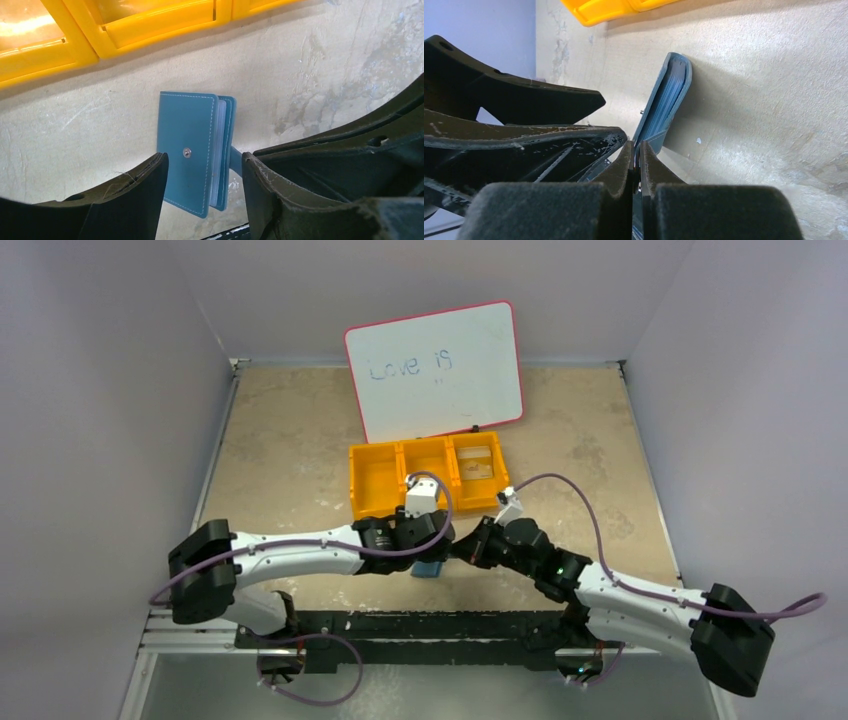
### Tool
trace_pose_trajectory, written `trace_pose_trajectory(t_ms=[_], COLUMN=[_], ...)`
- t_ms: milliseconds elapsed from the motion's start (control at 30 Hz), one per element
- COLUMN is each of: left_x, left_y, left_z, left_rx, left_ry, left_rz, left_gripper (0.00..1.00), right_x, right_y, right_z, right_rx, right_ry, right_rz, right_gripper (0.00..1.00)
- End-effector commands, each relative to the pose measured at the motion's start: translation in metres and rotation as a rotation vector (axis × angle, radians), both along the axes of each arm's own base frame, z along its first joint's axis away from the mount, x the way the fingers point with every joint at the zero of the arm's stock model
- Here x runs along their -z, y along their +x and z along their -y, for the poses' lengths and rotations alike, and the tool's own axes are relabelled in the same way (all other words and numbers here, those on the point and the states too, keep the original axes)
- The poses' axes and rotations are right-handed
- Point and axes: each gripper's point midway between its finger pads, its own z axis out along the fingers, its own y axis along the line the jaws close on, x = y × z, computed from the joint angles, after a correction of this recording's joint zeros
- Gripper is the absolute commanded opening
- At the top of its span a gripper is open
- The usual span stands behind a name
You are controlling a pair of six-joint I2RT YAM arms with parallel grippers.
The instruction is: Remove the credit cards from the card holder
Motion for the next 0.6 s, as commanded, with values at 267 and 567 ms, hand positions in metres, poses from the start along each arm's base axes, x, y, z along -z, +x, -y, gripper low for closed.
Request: trace_pose_trajectory(t_ms=[267,567], left_x=[0.022,0.034], left_y=[0.004,0.010], left_z=[-0.011,-0.045], left_rx=[-0.049,-0.151], left_ry=[0.088,0.186], left_rz=[0.005,0.046], left_gripper=[0.48,0.23], right_x=[-0.014,0.011], right_y=[0.008,0.008], right_z=[0.004,0.018], right_rx=[0.066,0.125], right_ry=[0.039,-0.055], right_rz=[0.017,-0.048], right_gripper=[0.00,0.00])
